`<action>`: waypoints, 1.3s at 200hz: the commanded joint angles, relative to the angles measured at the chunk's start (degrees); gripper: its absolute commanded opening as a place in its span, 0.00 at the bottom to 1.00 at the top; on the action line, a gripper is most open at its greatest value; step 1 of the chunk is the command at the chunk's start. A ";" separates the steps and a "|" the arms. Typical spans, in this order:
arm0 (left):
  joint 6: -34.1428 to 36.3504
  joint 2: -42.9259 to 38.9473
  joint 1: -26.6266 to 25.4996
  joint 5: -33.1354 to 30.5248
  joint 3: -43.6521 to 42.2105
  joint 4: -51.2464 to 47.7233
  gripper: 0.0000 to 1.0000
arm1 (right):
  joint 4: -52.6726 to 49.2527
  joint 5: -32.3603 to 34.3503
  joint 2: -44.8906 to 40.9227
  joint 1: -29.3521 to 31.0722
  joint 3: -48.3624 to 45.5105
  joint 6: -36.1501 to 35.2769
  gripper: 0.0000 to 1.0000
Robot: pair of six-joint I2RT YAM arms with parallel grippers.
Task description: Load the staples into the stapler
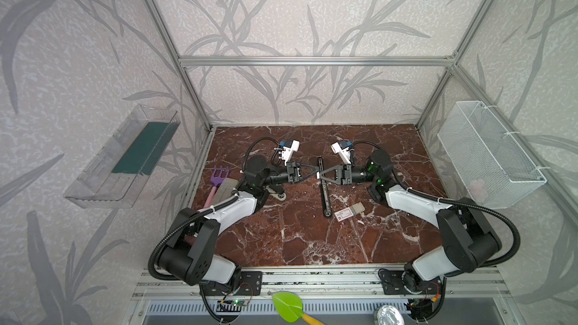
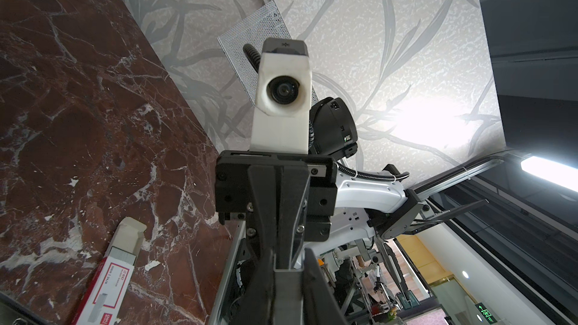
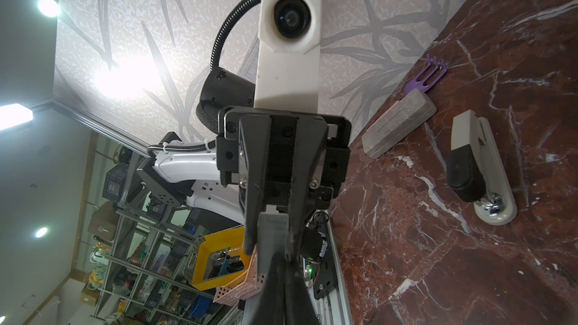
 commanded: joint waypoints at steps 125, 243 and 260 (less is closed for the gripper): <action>34.89 -7.02 0.04 -25.70 11.49 -64.28 0.18 | -69.30 43.47 7.66 -2.42 11.87 -41.56 0.19; 38.82 -1.34 -3.71 -41.15 19.69 -78.90 0.18 | -60.43 36.06 22.42 7.51 14.91 -37.52 0.12; 39.98 1.08 -6.03 -45.07 22.40 -81.09 0.18 | -59.92 36.18 21.92 7.44 14.54 -36.94 0.12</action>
